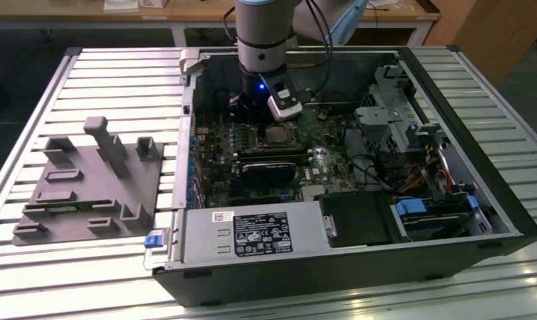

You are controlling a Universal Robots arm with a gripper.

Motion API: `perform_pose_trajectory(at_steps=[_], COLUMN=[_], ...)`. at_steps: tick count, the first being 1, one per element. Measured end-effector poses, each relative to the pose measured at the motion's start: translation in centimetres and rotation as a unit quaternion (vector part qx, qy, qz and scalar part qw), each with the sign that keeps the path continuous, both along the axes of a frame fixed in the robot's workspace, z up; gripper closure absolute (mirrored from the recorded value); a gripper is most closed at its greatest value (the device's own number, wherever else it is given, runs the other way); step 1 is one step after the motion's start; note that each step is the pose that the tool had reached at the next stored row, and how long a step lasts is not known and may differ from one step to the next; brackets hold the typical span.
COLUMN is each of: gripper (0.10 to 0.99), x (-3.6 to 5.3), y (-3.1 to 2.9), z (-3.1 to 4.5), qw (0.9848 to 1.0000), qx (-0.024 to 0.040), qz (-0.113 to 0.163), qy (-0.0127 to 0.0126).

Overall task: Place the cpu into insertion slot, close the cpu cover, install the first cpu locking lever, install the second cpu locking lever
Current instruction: 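Close the cpu cover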

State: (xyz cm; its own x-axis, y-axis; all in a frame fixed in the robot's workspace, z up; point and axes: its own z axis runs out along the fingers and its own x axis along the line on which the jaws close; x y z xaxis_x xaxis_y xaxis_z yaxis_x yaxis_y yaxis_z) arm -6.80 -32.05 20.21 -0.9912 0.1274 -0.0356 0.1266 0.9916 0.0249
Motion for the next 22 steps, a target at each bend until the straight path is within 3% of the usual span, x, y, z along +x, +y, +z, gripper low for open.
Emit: perform_pose_trajectory(at_steps=[8, 22], gripper=[0.98, 0.98], x=[0.36, 0.37], y=[0.0, 0.0], z=[0.04, 2.54], qw=[1.0, 1.0], qx=[-0.0001, 0.0], qz=[0.0, 0.0], qy=[0.0001, -0.0001])
